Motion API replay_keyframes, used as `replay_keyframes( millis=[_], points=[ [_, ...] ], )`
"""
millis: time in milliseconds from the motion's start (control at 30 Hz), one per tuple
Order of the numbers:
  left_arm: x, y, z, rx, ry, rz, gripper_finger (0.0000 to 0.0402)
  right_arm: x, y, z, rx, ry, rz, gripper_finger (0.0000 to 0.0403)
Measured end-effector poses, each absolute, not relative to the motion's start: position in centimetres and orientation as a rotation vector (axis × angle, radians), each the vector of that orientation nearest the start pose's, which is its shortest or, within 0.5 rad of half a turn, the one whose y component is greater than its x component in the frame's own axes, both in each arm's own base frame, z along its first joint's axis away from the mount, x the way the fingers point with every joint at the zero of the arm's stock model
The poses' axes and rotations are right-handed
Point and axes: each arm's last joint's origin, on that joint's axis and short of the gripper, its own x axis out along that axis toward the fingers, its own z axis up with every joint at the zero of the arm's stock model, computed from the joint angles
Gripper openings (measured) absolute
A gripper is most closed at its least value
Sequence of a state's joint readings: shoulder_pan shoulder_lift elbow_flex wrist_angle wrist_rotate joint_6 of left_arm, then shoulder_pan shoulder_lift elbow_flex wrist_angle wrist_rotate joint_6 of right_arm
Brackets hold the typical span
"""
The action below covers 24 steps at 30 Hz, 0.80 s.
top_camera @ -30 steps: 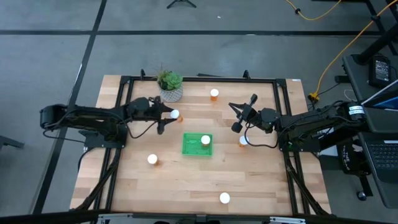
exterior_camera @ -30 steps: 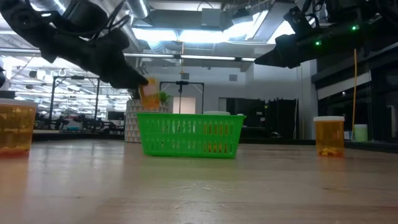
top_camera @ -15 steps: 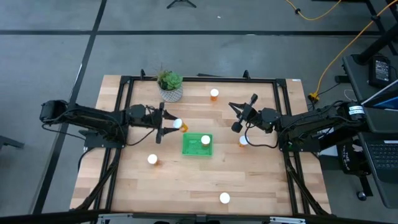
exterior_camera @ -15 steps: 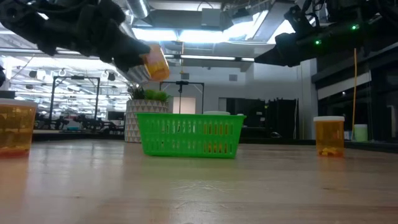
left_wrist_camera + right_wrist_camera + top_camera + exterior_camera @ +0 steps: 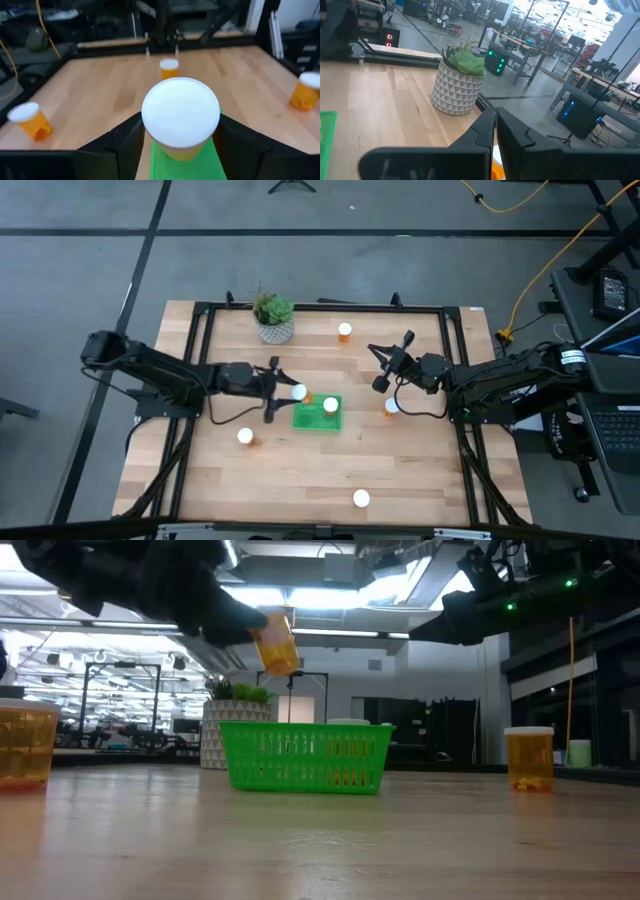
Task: Pick and place pill bottles into a basket
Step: Put the orange medicine bottle into the green bin
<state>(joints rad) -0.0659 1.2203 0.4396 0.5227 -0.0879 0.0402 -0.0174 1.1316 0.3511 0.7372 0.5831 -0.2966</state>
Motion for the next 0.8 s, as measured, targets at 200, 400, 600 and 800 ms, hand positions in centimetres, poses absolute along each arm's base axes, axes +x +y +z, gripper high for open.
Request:
replay_keyframes(
  millis=[200,400,600,800],
  points=[
    [26.0,-1.8,18.9,0.068,0.314,0.009,0.0214,21.6,-2.0,20.9,-0.3,0.132,-0.59,0.0023],
    [27.5,-1.9,18.4,0.072,0.367,0.01,0.0214,21.6,-2.0,20.9,-0.3,0.132,-0.59,0.0023],
    [28.4,-2.0,19.1,0.084,0.509,0.007,0.0214,21.6,-2.0,20.8,-0.298,0.133,-0.59,0.0023],
    [28.7,-2.0,19.6,0.085,0.529,0.005,0.0214,21.6,-2.0,20.8,-0.295,0.132,-0.59,0.0023]
  ],
)
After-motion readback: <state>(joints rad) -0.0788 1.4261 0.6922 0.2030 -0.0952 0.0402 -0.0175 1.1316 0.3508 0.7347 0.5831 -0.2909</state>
